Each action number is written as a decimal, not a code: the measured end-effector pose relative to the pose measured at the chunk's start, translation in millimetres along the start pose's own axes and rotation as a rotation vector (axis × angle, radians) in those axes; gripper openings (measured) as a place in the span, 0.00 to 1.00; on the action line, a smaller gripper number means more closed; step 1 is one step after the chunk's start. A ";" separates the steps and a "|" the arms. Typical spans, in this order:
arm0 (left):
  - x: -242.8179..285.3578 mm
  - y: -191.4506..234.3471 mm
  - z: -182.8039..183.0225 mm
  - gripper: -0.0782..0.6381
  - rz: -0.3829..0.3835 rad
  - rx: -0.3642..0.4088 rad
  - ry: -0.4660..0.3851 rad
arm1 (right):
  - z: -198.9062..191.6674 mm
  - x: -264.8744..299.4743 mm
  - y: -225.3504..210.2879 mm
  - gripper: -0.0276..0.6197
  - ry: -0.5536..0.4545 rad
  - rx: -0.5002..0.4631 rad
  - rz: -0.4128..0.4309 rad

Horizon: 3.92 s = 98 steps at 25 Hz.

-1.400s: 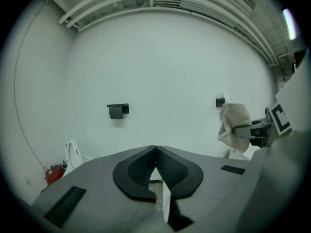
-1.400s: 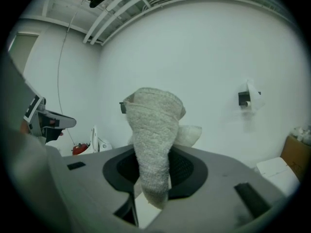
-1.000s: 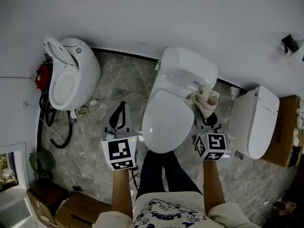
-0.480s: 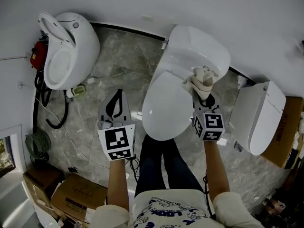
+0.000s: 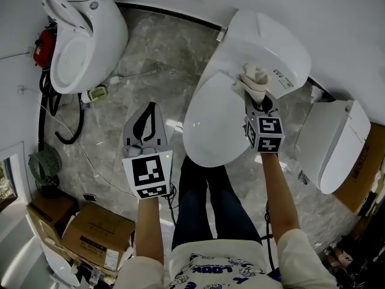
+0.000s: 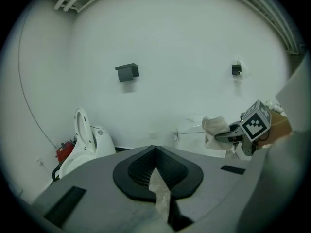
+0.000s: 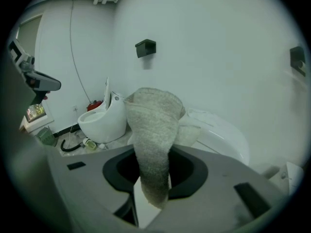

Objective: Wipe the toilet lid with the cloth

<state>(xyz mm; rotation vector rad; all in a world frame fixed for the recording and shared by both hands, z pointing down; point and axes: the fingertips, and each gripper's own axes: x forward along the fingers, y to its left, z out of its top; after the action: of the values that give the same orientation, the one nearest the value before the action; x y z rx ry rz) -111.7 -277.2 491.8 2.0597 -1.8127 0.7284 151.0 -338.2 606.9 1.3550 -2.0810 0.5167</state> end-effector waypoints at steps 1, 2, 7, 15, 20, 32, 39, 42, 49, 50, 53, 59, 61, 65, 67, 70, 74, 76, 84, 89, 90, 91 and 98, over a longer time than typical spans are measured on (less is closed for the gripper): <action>2.5 0.8 -4.2 0.11 0.000 -0.001 0.004 | -4.8 8.7 1.4 0.22 0.013 -0.006 0.006; 4.8 1.4 -8.4 0.11 -0.001 -0.002 0.008 | -10.0 17.7 2.8 0.22 0.027 -0.014 0.011; 13.2 4.0 -29.9 0.11 -0.006 -0.013 0.033 | -39.1 62.2 10.3 0.22 0.114 -0.078 0.021; 19.1 12.1 -65.2 0.11 -0.008 -0.033 0.068 | -89.0 121.2 18.9 0.22 0.269 -0.174 0.037; 19.9 20.4 -79.5 0.11 0.000 -0.042 0.077 | -110.0 148.0 20.1 0.22 0.354 -0.242 0.044; 19.4 26.6 -108.5 0.11 0.001 -0.053 0.109 | -149.9 186.0 19.9 0.22 0.519 -0.345 -0.010; 20.4 20.5 -121.5 0.11 -0.009 -0.067 0.117 | -155.4 187.6 29.5 0.20 0.534 -0.318 -0.027; 19.1 20.7 -121.4 0.11 -0.007 -0.072 0.112 | -157.0 186.1 35.8 0.20 0.532 -0.306 -0.009; 11.2 23.2 -118.2 0.11 -0.004 -0.076 0.098 | -167.1 177.6 61.9 0.20 0.535 -0.348 0.032; 10.6 24.1 -118.6 0.11 -0.002 -0.070 0.094 | -168.8 176.1 66.8 0.20 0.535 -0.355 0.038; 7.8 26.2 -118.7 0.11 -0.001 -0.066 0.088 | -174.6 170.6 85.3 0.20 0.537 -0.379 0.064; -0.4 28.1 -117.8 0.11 -0.003 -0.064 0.077 | -191.6 155.2 123.3 0.21 0.534 -0.398 0.123; -3.0 28.6 -117.8 0.11 -0.001 -0.062 0.074 | -197.1 149.6 136.3 0.21 0.531 -0.407 0.143; -10.3 29.4 -117.0 0.11 0.001 -0.060 0.067 | -211.6 134.1 165.0 0.21 0.525 -0.458 0.206; -13.1 29.8 -116.2 0.11 0.001 -0.058 0.064 | -220.0 125.8 178.7 0.22 0.523 -0.471 0.238; -15.7 29.5 -114.8 0.11 0.003 -0.053 0.059 | -233.4 113.3 198.6 0.22 0.525 -0.498 0.280; -20.0 29.3 -112.5 0.11 0.000 -0.051 0.050 | -251.1 95.9 223.4 0.22 0.541 -0.558 0.337; -22.0 28.2 -112.1 0.11 -0.002 -0.050 0.046 | -261.2 86.3 234.2 0.22 0.558 -0.565 0.370; -27.6 21.9 -107.3 0.11 -0.017 -0.031 0.036 | -314.9 34.3 278.4 0.22 0.648 -0.598 0.532; -28.8 17.3 -100.7 0.11 -0.024 -0.025 0.026 | -335.0 2.5 295.7 0.22 0.658 -0.664 0.600; -28.9 15.8 -99.8 0.11 -0.024 -0.025 0.025 | -339.2 -1.9 296.3 0.22 0.664 -0.671 0.613; -28.9 13.8 -99.2 0.11 -0.025 -0.023 0.025 | -343.3 -6.2 296.1 0.22 0.671 -0.676 0.628; -29.7 -2.8 -96.0 0.11 -0.045 -0.018 0.031 | -368.2 -37.4 278.6 0.22 0.747 -0.695 0.762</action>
<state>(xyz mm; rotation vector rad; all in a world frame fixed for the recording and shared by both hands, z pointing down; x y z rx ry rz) -127.8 -200.6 554.9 2.0588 -1.7445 0.7249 6.4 24.1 856.9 -0.0772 -1.7788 0.4297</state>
